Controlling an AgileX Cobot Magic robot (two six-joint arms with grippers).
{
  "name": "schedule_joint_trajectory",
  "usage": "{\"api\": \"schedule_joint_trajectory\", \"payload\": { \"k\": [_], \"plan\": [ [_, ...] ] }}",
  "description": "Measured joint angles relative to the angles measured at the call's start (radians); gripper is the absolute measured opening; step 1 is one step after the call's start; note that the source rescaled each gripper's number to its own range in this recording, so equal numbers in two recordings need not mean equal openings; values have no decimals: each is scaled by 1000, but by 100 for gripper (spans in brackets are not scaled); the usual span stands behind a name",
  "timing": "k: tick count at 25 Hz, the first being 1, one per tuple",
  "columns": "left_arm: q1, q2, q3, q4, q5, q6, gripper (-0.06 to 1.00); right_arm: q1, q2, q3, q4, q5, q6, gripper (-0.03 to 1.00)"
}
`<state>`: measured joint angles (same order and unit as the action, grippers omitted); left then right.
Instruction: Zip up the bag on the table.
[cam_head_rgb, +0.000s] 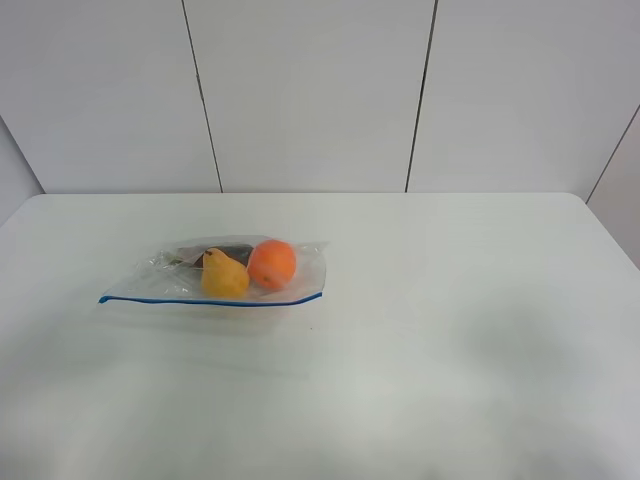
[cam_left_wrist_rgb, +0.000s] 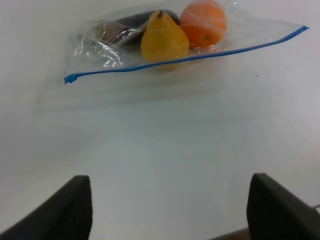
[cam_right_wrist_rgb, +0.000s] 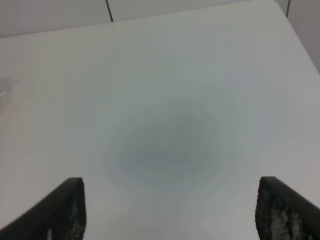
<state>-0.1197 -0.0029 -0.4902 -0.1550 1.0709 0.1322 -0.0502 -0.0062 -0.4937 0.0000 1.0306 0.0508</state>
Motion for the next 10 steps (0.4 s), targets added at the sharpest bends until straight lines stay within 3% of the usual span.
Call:
{"api": "schedule_joint_trajectory", "payload": {
  "k": [10],
  "plan": [
    [0, 0, 0, 0, 0, 0, 84, 0, 0, 0, 0, 0, 0, 100]
  ]
}}
